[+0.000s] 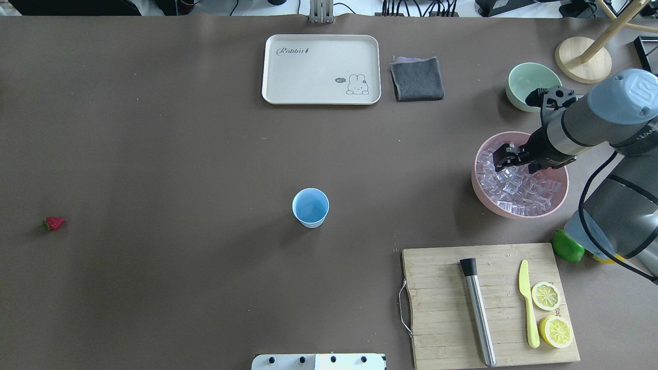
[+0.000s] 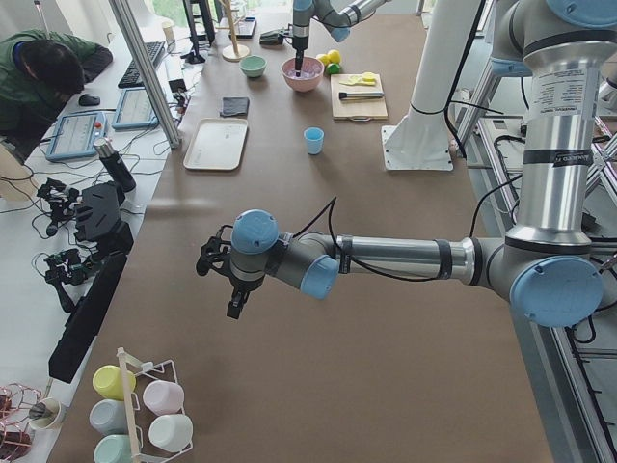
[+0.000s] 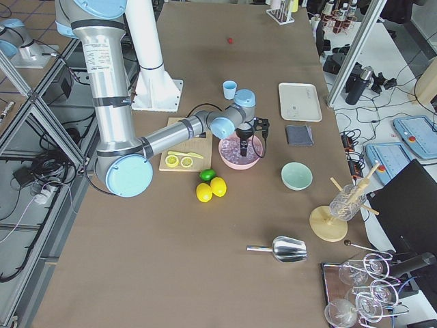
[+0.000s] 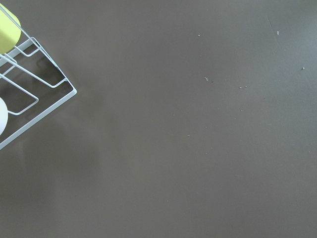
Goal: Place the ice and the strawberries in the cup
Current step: 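Lower the right gripper into the bowl and grasp an ice cube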
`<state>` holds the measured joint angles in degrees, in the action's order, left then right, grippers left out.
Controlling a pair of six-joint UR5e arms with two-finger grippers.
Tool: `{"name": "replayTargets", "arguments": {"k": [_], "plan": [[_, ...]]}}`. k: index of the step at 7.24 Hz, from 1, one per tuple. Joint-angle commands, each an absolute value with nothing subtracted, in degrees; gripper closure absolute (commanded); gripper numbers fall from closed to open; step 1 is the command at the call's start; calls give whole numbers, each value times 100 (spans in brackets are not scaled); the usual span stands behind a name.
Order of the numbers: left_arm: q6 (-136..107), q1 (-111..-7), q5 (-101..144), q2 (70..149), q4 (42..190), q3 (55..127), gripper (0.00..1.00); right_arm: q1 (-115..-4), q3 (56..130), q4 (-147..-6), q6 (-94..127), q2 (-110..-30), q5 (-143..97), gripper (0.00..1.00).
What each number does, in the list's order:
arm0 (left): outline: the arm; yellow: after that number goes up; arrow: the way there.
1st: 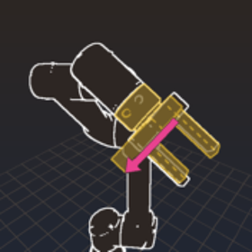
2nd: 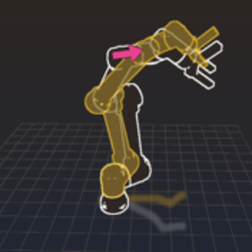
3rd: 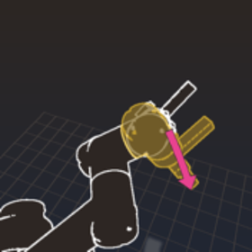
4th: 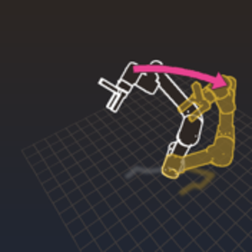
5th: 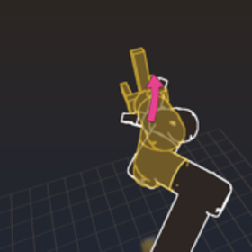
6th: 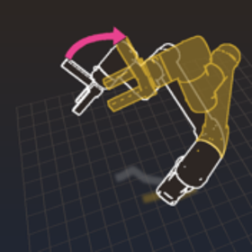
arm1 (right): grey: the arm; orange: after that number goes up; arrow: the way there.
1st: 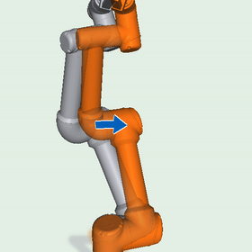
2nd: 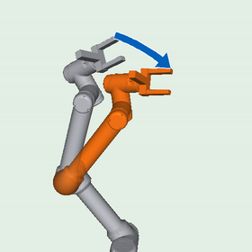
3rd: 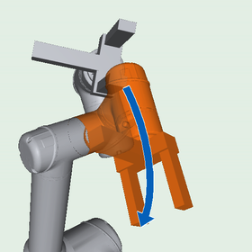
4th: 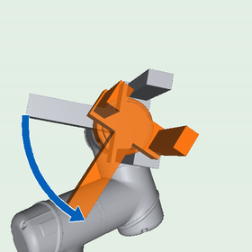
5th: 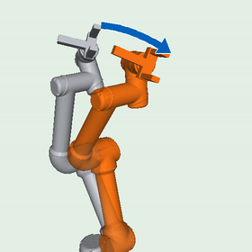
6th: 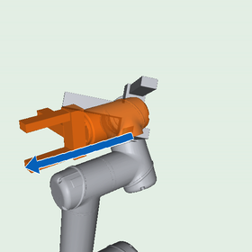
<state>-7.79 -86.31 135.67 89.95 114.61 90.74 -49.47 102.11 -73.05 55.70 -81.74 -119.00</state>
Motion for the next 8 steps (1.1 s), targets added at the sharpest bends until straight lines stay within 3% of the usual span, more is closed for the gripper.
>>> {"name": "replayTargets", "arguments": {"k": [1,5,6,8], "plan": [[-765,-8631,13570,8991,11461,9070,2,-4939,10222,-7304,5581,-8200,-11892,25],[-765,-8631,13562,9017,11461,9062,2,-4835,10169,-7330,5607,-8183,-11796,26],[-765,-8631,13562,9035,11452,9053,2,-4817,10169,-7339,5607,-8191,-11786,37],[-765,-8640,13561,9044,11452,9070,2,-4816,10152,-7348,5564,-8227,-11795,90]]}}
